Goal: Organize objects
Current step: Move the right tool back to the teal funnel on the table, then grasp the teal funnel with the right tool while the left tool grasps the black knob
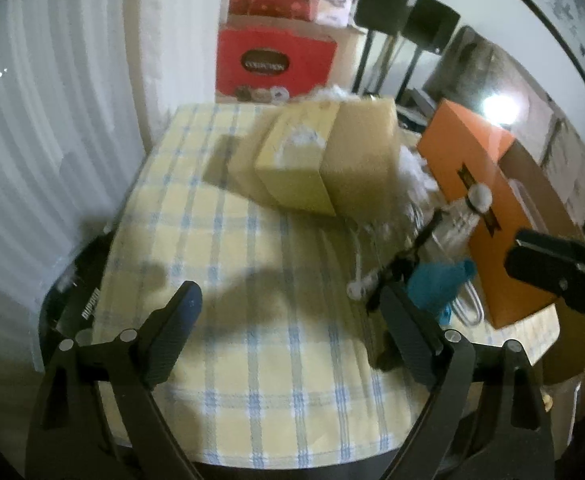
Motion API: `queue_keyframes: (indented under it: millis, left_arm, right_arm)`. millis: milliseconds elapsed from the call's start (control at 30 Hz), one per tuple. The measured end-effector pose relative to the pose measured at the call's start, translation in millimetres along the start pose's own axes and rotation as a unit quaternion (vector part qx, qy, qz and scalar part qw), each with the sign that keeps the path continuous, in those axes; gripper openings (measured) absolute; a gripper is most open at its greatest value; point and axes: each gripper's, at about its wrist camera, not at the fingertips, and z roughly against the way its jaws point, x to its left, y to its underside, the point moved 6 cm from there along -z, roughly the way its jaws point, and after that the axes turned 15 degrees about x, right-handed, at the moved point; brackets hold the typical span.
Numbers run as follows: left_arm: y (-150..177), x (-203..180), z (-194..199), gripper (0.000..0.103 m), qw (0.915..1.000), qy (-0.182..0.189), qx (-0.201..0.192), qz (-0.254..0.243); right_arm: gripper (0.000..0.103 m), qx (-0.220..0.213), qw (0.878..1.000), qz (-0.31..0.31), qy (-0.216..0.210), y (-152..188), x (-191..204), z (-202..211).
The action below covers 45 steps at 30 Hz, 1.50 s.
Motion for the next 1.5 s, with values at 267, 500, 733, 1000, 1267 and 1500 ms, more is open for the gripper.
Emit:
queue_keyframes:
  millis: [267,500,733,1000,1267,1500]
  left_arm:
    - [21.2,-21.6,-22.9,0.086,0.9992,0.015,0.024,-0.027]
    - [30.5,-35.0,-33.1,0.086,0.9984,0.025,0.033,-0.039]
    - [39.3,-46.7,-36.3,0.085,0.9973,0.038,0.037,-0.050]
    - [38.7,-59.1,-44.9,0.072,0.9966,0.035,0.042,-0.061]
    - [32.8,-63.5,-48.7,0.062,0.9970,0.024,0.033,-0.065]
    - [31.3,-61.2,-48.9,0.032,0.9960,0.044,0.040,-0.066]
  right_arm:
    - [0.059,0.020,1.000,-0.008,0.005,1.9,-1.6,-24.6]
    - [0.054,0.026,1.000,-0.011,-0.001,1.5,-4.1,-36.5]
    - [0.054,0.034,0.999,-0.007,0.006,4.5,-1.1,-48.5]
    - [0.047,0.040,0.999,-0.008,0.016,5.6,-3.3,-59.2]
    - [0.049,0.040,0.999,-0.002,0.021,6.4,-3.5,-64.2]
    - [0.045,0.036,0.999,0.009,0.031,8.6,-0.3,-64.2]
